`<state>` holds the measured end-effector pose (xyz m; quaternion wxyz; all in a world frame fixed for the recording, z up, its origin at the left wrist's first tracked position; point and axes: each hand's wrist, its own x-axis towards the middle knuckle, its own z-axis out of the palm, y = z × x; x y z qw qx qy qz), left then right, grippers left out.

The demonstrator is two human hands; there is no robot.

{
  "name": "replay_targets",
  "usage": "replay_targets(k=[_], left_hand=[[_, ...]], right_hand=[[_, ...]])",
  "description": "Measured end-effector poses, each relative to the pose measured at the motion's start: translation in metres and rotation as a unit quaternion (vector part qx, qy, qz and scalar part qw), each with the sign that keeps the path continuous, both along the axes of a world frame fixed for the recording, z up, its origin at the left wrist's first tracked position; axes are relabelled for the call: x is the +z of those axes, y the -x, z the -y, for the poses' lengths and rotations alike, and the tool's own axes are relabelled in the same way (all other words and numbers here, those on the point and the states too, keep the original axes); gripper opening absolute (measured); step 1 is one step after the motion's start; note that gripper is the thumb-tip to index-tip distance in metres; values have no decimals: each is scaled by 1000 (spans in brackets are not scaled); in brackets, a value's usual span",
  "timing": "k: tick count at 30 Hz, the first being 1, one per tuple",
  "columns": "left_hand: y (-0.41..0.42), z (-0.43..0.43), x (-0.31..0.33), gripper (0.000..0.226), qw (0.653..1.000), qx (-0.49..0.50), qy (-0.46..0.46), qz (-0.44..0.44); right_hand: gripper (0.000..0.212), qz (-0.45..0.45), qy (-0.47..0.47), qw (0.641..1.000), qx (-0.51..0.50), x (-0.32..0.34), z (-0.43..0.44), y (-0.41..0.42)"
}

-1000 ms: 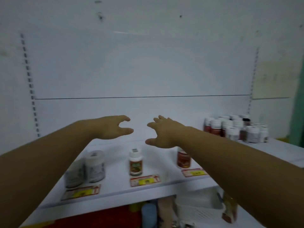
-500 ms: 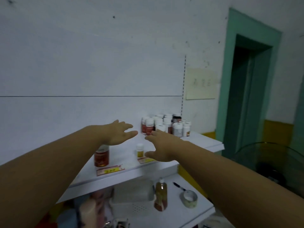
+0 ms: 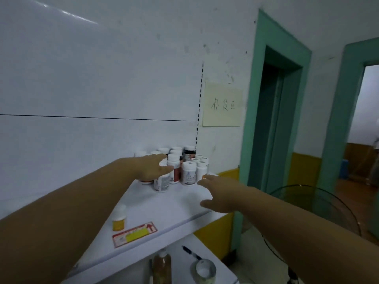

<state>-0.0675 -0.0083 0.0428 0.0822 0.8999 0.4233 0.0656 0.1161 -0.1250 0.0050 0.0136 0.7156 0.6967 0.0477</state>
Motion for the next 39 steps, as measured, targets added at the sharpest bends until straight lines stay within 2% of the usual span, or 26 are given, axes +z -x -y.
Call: replay_targets(k=[1,3,4,8,12,14,20,26,30,35,39], left_hand=[[-3,-11,3,62,1000,3,5,-10],[-11,-33,6,42,999,23,13,-45],[-14,-44,6,42,998,31,6,-57],[-23,-70,-1,57,994,54,4,-93],[-34,-94,-9,47,994,83,-17,-73],[-38,-101,-13,50,993,99,-20,-59],[-49,-108,-21,60,988,126,8,-84],[-55,-107,-17,73,974,196,72,-84],[-61,-93,-13,62,959,249,107,-82],[-71,-74,-22,50,952,297,73,-28],[-66,-52,-24,52,923,325,117,169]], right_hand=[[66,4,-3,1000,-6,3,-9,-9],[62,7,-10,1000,-15,7,-28,-25],[61,7,-14,1000,-15,6,-36,-32],[60,5,-6,1000,3,-9,-64,-50],[59,-11,-18,999,39,-12,-102,-62],[58,-36,-30,997,59,-12,-122,-68],[62,-38,-69,988,136,-14,-173,-86],[53,-40,-37,978,199,-5,-202,-99],[53,-48,-49,968,242,-5,-215,-104],[52,-124,-48,943,304,-5,-215,-105],[36,-221,-43,911,345,-8,-212,-99]])
